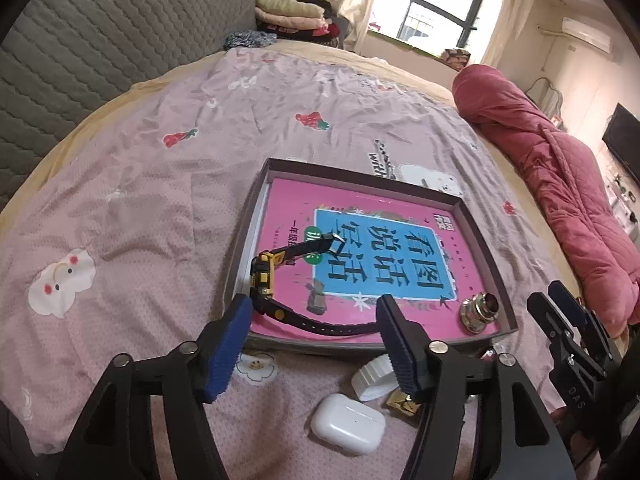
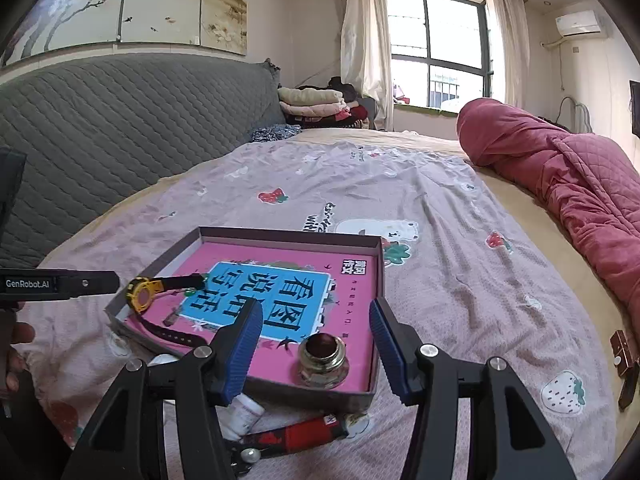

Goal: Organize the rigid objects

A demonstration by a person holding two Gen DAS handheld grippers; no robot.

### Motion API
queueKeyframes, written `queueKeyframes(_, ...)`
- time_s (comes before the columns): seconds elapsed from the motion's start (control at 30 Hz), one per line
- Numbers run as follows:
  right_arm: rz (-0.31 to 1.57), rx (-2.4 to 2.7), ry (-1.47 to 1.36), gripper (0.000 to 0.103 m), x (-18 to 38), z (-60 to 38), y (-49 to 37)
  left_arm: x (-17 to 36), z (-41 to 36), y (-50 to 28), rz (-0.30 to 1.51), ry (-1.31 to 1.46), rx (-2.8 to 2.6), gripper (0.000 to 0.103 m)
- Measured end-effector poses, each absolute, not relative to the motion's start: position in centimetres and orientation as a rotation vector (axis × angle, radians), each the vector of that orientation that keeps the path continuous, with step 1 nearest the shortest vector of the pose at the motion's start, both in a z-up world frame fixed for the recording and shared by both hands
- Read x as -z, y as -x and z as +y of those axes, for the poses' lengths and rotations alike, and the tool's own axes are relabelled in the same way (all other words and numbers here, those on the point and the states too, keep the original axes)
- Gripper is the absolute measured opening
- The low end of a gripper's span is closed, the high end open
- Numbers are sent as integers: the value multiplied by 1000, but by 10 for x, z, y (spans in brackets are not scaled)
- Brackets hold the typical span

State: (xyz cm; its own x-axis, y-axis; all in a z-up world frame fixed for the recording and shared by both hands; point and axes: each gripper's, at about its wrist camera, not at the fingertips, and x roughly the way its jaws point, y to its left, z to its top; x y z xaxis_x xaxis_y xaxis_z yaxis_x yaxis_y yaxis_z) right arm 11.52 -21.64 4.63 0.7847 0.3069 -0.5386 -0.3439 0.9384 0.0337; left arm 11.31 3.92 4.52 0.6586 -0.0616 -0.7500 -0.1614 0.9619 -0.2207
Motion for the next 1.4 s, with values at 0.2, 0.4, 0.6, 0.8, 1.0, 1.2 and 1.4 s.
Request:
queueKeyframes(0.2, 562, -354, 57, 55, -53, -216, -105, -52, 36, -105, 847, 270, -45, 70)
queueKeyframes(0.4, 553, -340, 46, 55, -59, -221, -97, -58, 36, -96, 838, 264, -39, 71)
queueKeyframes(0.6, 555, -321, 39, 55, -63, -227, -89, -61, 36, -88, 837, 260, -34, 71)
queueKeyframes(0.8, 558, -313, 39, 56, -66, -231, -78, -63, 35, -81, 836, 256, -25, 71)
queueKeyframes(1.0, 560, -313, 55, 56, -68, -230, -67, -64, 31, -72, 840, 247, -8, 71)
queueKeyframes(1.2, 569, -325, 65, 56, -68, -227, -56, -65, 29, -63, 845, 243, 6, 71)
queueKeyframes(1.4, 583, -341, 83, 56, -64, -223, -48, -62, 29, -57, 859, 244, 7, 71)
